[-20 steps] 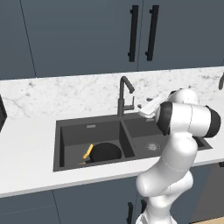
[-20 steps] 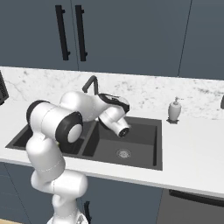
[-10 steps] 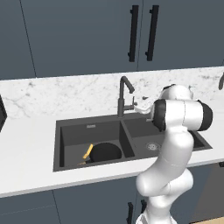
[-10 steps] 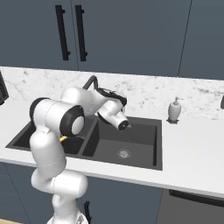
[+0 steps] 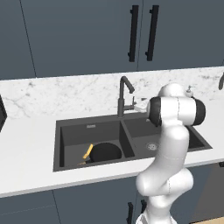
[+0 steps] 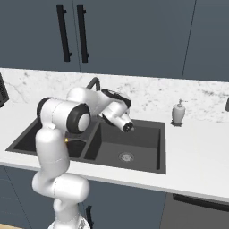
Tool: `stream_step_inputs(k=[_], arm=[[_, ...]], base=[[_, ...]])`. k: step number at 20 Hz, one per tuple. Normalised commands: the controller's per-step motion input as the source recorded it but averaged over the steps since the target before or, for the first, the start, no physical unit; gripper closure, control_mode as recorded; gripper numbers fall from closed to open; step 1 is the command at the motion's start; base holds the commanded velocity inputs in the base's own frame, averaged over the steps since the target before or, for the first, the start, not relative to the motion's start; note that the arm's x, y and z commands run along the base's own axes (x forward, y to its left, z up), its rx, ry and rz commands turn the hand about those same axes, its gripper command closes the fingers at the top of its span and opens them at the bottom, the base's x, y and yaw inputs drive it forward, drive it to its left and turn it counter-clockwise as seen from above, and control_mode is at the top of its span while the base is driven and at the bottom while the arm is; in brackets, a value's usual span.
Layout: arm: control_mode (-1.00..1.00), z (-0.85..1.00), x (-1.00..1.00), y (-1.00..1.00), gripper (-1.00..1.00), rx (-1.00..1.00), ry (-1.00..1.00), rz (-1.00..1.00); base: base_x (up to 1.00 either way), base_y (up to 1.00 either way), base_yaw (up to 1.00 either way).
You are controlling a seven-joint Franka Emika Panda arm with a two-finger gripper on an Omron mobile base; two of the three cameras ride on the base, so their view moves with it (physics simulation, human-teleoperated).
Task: Pick the pan and sponge and place them into the sink. Then turn on the water.
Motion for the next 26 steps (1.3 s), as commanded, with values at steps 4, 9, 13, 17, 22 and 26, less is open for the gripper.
stream_step_inputs(k=[4,9,13,17,22,26], arm=[[-1.00,-0.27,0.37,0.00,-1.00,0.06,0.03,0.00],[-1.00,-0.11,0.38,0.00,-1.00,0.03,0.02,0.00],[-1.00,-0.12,0.40,0.00,-1.00,0.03,0.03,0.00],[-1.00,-0.16,0.38,0.00,-1.00,0.01,0.02,0.00],[-1.00,-0.15,0.39,0.00,-1.00,0.00,0.02,0.00],[-1.00,-0.11,0.41,0.00,-1.00,0.00,0.01,0.00]], base=[[0.00,0.00,0.00],[0.00,0.00,0.00],[0.00,0.00,0.00],[0.00,0.00,0.00],[0.00,0.00,0.00],[0.00,0.00,0.00]])
